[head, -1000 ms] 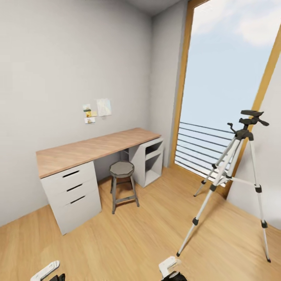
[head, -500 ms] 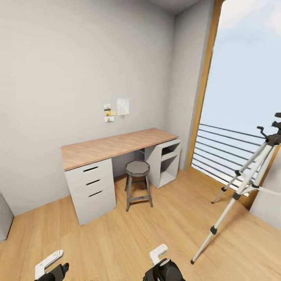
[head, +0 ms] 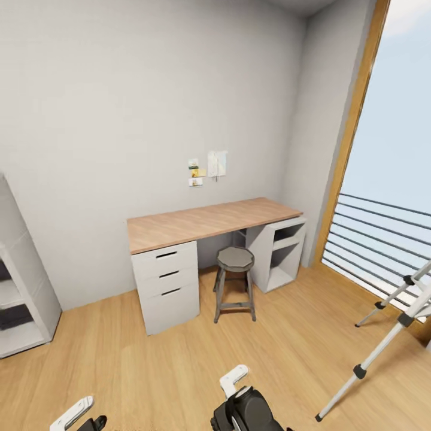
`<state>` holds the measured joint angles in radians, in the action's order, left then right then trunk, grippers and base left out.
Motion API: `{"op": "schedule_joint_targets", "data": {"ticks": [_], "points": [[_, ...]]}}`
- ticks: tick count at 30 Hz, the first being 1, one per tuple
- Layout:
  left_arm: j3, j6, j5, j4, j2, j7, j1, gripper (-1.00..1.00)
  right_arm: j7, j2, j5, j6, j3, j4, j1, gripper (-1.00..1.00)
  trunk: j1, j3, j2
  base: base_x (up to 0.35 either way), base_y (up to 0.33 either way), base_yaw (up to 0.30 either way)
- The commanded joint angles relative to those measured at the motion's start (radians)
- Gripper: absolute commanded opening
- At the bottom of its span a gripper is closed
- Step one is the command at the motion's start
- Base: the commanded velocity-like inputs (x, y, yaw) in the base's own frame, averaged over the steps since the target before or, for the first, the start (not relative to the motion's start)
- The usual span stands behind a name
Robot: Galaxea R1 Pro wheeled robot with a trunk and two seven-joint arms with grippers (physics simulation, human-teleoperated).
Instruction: Attach the digital camera to the camera tripod in the bedroom.
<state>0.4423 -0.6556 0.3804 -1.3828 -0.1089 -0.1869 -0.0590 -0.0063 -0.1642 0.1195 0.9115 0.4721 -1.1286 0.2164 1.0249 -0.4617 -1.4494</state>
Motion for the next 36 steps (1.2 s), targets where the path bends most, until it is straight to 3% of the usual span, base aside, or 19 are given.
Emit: {"op": "schedule_joint_targets", "data": {"ticks": [1, 16, 25, 26, 34, 36], "points": [[0.001, -0.003, 0.012, 0.002, 0.000, -0.007, -0.001, 1.00, -0.001, 0.000, 0.005, 0.006, 0.008, -0.004, 0.001, 1.00, 0.000, -0.001, -0.001, 0.000, 0.000, 0.289], [-0.001, -0.017, 0.018, 0.017, 0.009, -0.003, -0.005, 1.00, -0.002, 0.000, 0.006, -0.044, 0.038, -0.043, 0.001, 1.00, 0.000, -0.001, -0.001, 0.000, 0.111, 0.289], [-0.013, -0.092, 0.017, 0.019, 0.042, -0.004, 0.003, 1.00, -0.024, -0.003, 0.002, -0.087, 0.037, -0.176, 0.004, 1.00, 0.000, -0.001, -0.001, 0.000, 0.268, 0.289], [-0.032, -0.106, 0.018, 0.026, 0.068, -0.003, 0.007, 1.00, -0.028, -0.010, -0.002, -0.098, 0.037, -0.202, 0.008, 1.00, 0.000, -0.001, -0.001, 0.000, 0.304, 0.289], [-0.056, -0.112, 0.018, 0.033, 0.082, -0.002, 0.008, 1.00, -0.031, -0.010, -0.005, -0.132, 0.038, -0.168, 0.024, 1.00, 0.000, -0.001, -0.001, 0.000, 0.317, 0.289], [-0.059, -0.113, 0.018, 0.034, 0.084, -0.003, 0.008, 1.00, -0.032, -0.010, -0.007, -0.143, 0.036, -0.104, 0.056, 1.00, 0.000, -0.001, -0.001, 0.000, 0.323, 0.289]]}}
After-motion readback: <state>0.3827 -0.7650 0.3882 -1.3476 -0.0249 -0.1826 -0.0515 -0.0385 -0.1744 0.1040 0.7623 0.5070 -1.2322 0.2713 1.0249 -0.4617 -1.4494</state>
